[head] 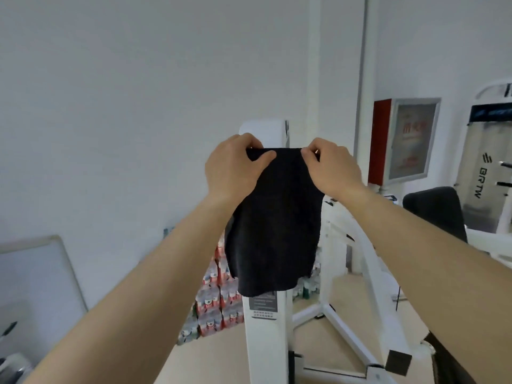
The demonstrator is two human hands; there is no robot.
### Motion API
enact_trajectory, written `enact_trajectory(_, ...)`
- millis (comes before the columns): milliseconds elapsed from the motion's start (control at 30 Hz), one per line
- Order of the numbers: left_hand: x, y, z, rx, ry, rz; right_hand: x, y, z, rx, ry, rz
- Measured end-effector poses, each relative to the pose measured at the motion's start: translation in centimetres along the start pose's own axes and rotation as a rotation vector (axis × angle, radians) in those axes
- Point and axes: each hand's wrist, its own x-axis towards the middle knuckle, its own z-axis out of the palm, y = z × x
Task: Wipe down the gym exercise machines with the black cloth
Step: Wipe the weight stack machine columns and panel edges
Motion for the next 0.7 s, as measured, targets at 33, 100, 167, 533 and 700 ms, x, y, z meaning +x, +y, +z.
enact_trajectory(33,1.3,0.3,0.6,0.02,0.007,-0.014,1.4,0.2,0.2,-0.004,-0.003,0.006)
enact_trajectory(100,3.7,0.7,1.9,0.058,0.002,-0.045,3.8,0.9,0.9,0.012,-0.026,0.016)
enact_trajectory(167,5.9,0.9,3.2,0.08,0.006,-0.082,6.0,1.7,2.0,0.094,-0.063,0.019)
enact_trajectory(533,7.1,1.6,6.1,0.185,0.268,0.056,6.5,0.3,10.0,0.556,0.421,0.05)
enact_trajectory(700,3.9,1.9,6.5,0.23,0.186,0.044,3.8,1.8,11.1,0.861,0.309,-0.095)
